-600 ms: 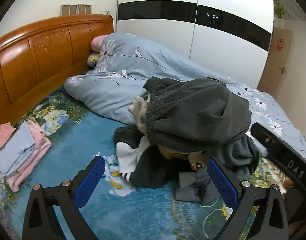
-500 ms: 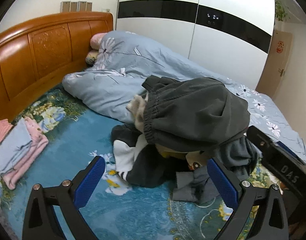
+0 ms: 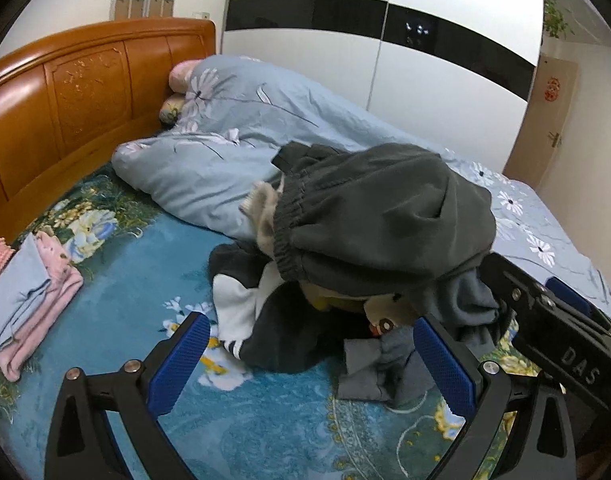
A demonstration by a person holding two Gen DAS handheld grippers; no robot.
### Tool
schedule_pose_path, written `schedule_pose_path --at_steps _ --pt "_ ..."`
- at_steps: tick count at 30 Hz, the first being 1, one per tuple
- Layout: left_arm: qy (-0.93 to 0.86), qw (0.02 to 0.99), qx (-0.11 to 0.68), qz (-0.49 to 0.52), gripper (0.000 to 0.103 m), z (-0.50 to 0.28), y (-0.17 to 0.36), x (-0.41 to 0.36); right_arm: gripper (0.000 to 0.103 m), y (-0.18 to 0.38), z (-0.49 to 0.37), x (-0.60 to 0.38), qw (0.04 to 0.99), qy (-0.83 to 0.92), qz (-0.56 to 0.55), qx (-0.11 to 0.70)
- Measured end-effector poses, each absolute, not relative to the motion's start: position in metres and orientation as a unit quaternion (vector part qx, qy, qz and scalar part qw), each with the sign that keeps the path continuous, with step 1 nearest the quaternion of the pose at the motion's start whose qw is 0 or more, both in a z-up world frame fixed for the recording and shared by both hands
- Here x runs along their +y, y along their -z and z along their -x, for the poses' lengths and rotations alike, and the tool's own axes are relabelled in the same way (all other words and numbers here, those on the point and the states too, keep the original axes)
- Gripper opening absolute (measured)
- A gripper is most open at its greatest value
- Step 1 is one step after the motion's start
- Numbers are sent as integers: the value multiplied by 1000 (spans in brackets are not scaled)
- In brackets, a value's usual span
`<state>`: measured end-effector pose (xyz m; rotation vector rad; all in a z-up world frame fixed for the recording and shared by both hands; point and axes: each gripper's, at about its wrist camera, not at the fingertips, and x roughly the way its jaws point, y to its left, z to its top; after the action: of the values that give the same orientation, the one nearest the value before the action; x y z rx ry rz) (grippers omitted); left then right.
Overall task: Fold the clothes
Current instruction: 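Move both grippers toward the pile of dark grey clothes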
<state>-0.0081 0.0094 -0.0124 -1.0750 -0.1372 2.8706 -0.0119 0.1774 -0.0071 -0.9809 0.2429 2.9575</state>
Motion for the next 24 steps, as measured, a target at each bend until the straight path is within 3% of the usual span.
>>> schedule_pose_path --at_steps 24 --pt "-929 40 -83 359 103 7 29 3 103 4 9 164 3 -945 322 49"
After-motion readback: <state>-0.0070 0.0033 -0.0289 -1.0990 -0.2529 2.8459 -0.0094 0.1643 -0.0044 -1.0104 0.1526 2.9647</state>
